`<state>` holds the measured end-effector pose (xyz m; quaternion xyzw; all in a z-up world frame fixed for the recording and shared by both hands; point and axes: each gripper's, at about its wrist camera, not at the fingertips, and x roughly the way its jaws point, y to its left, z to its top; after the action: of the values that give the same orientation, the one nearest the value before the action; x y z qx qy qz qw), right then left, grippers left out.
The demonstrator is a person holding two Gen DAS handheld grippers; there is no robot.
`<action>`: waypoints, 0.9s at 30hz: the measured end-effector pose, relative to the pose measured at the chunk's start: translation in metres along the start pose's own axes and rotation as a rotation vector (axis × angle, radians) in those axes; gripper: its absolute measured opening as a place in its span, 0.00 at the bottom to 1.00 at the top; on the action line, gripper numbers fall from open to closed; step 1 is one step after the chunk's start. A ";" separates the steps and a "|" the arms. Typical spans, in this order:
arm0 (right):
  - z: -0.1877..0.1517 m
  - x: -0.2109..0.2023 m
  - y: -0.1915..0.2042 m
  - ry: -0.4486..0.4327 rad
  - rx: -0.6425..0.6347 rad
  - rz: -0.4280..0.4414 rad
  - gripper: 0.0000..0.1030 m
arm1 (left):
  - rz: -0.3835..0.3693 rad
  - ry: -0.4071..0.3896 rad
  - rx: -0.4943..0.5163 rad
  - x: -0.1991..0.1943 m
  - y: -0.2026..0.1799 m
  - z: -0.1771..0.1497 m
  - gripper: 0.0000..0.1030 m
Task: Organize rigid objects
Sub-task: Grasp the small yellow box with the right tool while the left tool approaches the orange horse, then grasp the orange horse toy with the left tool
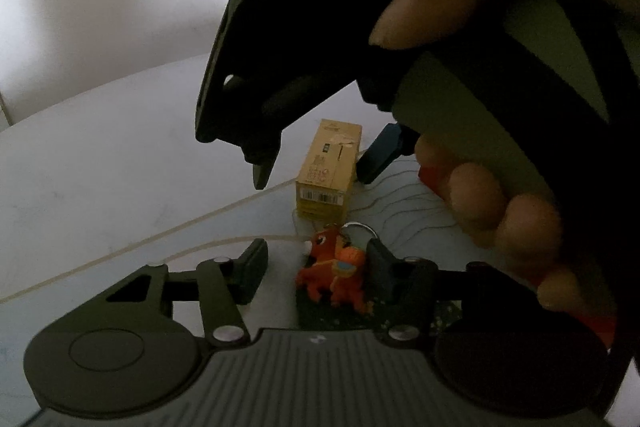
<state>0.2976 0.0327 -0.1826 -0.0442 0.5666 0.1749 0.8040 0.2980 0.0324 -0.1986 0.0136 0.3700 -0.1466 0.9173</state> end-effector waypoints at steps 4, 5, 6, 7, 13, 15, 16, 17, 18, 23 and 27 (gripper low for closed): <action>-0.005 -0.001 0.002 -0.008 -0.032 -0.016 0.52 | 0.000 -0.004 0.017 -0.002 -0.005 -0.001 0.39; -0.006 -0.001 0.002 -0.012 -0.043 -0.013 0.48 | -0.001 -0.003 0.019 -0.002 -0.006 -0.001 0.37; -0.008 -0.001 0.003 -0.013 -0.054 -0.010 0.39 | -0.002 -0.002 0.019 -0.002 -0.007 -0.002 0.35; -0.008 -0.001 0.003 -0.013 -0.062 -0.006 0.33 | 0.001 0.000 0.019 -0.003 -0.008 -0.002 0.35; -0.017 -0.007 0.005 -0.020 -0.116 0.021 0.29 | 0.023 0.022 -0.006 -0.007 -0.010 -0.002 0.35; -0.021 -0.009 0.004 -0.021 -0.125 0.030 0.28 | 0.032 0.029 -0.010 -0.010 -0.011 -0.003 0.35; -0.023 -0.012 0.004 -0.023 -0.128 0.037 0.28 | 0.036 0.031 -0.012 -0.012 -0.011 -0.003 0.35; -0.025 -0.015 0.004 -0.028 -0.135 0.041 0.28 | 0.040 0.032 -0.015 -0.014 -0.011 -0.004 0.35; -0.027 -0.018 0.005 -0.032 -0.142 0.048 0.28 | 0.042 0.033 -0.020 -0.017 -0.010 -0.005 0.35; -0.032 -0.037 0.009 -0.046 -0.163 0.085 0.28 | 0.046 0.039 -0.054 -0.032 -0.009 -0.009 0.35; -0.044 -0.059 0.009 -0.063 -0.184 0.113 0.28 | 0.054 0.033 -0.065 -0.051 -0.011 -0.013 0.35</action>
<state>0.2382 0.0153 -0.1426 -0.0804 0.5242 0.2726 0.8027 0.2519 0.0369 -0.1722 -0.0037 0.3893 -0.1096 0.9146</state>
